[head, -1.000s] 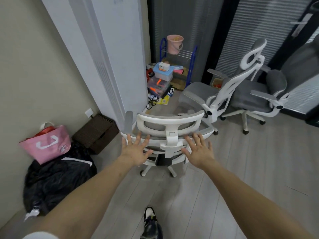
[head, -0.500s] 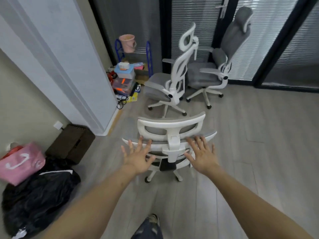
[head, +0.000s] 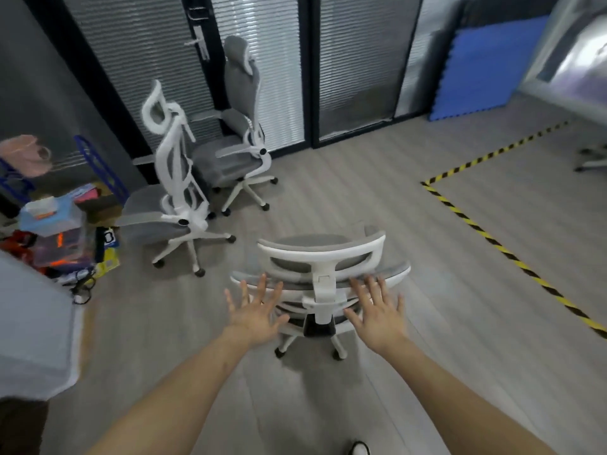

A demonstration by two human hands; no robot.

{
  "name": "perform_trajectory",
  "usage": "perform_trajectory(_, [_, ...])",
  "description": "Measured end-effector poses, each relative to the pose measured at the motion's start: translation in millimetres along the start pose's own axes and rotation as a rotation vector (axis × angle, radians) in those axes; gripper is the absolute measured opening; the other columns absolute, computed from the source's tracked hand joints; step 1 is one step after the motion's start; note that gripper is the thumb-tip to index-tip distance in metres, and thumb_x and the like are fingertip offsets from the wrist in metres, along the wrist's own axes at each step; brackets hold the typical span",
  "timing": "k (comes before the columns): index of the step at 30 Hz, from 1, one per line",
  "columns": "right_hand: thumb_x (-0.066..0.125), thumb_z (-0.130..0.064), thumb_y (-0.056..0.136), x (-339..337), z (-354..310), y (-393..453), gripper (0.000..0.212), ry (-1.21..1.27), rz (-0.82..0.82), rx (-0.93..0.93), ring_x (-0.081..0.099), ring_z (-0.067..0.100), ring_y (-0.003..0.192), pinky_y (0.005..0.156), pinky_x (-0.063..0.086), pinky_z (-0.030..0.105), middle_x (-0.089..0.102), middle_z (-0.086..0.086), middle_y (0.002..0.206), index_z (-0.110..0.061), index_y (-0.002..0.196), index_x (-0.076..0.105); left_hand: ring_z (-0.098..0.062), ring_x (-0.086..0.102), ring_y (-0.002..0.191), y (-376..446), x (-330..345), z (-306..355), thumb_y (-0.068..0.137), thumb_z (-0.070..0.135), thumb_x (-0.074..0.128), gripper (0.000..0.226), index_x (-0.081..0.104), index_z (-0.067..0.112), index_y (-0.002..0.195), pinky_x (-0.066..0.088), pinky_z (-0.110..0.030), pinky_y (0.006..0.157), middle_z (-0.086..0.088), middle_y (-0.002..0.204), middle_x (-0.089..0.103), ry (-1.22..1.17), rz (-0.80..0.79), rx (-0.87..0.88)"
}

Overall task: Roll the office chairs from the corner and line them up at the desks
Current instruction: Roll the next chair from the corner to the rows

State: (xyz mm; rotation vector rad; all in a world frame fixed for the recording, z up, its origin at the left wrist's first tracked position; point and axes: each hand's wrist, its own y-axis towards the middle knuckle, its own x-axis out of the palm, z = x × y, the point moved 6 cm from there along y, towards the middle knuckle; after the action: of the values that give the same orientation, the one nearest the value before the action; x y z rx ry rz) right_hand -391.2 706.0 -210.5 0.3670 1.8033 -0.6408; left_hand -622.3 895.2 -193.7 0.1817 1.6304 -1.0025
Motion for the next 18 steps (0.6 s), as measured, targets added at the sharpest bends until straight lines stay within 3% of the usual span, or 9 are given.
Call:
perform_trajectory(5, [0.018, -0.072, 0.101, -24, 85, -25, 0.069, 0.053, 0.007, 0.218, -0.019, 0.017, 0.157, 0.123, -0.002, 0.064, -0.008, -0.01, 0.173, -0.049, 0.161, -0.008, -0.04, -0.021, 0.156, 51, -31, 98, 0.096, 0.079, 0.024, 0.082, -0.023, 0.049, 0.157, -0.012, -0.08, 0.112, 0.005, 0.166, -0.034, 0.102, -0.014, 0.189])
perform_trajectory(8, [0.016, -0.069, 0.102, -43, 134, -40, 0.064, 0.065, -0.007, 0.34, -0.017, 0.024, 0.158, 0.122, -0.003, 0.065, -0.007, -0.008, 0.174, -0.054, 0.159, -0.009, -0.034, -0.023, 0.156, 74, -51, 162, 0.096, 0.077, 0.025, 0.081, -0.018, 0.05, 0.158, -0.009, -0.081, 0.112, 0.007, 0.167, -0.032, 0.139, -0.058, 0.287])
perform_trajectory(11, [0.013, -0.07, 0.101, -55, 187, -55, 0.063, 0.077, -0.032, 0.452, -0.02, 0.034, 0.157, 0.121, -0.007, 0.068, -0.014, -0.008, 0.173, -0.056, 0.157, -0.014, -0.031, -0.027, 0.155, 96, -64, 228, 0.097, 0.077, 0.025, 0.078, -0.017, 0.052, 0.158, -0.002, -0.083, 0.111, 0.009, 0.166, -0.035, 0.153, -0.119, 0.38])
perform_trajectory(18, [0.014, -0.067, 0.103, -74, 325, -79, 0.063, 0.177, -0.06, 0.624, -0.026, 0.04, 0.154, 0.122, -0.008, 0.064, -0.026, -0.006, 0.17, -0.055, 0.155, -0.02, -0.029, -0.029, 0.155, 147, -87, 400, 0.093, 0.083, 0.025, 0.082, -0.016, 0.054, 0.157, -0.007, -0.083, 0.11, 0.009, 0.165, -0.036, 0.269, -0.139, 0.559])
